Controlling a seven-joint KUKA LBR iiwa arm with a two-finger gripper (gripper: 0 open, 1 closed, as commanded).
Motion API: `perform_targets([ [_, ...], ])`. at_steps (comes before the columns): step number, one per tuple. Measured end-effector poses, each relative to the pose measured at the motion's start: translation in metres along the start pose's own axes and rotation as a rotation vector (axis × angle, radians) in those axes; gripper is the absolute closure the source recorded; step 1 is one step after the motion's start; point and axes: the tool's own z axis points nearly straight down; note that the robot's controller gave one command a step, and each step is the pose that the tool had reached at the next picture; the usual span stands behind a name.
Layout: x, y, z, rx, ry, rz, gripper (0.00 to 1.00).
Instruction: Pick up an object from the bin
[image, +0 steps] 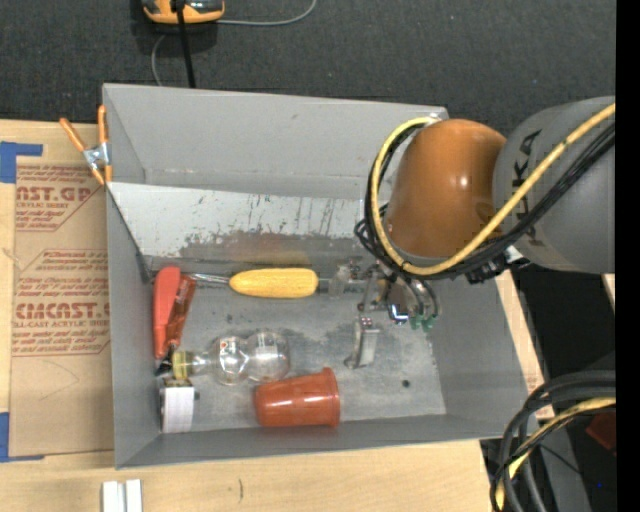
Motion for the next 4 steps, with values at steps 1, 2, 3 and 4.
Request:
perform_targets([
  [1, -0.002, 0.000, -0.004, -0.001, -0.008, 0.001, 0.00],
  [2, -0.013, 0.043, -0.051, 0.001, 0.001, -0.023, 0.00],
  [3, -0.015, 0.072, -0.054, -0.005, -0.025, -0.056, 0.00],
  [4, -0.011, 0.102, -0.004, 0.000, -0.002, -0.061, 0.00],
])
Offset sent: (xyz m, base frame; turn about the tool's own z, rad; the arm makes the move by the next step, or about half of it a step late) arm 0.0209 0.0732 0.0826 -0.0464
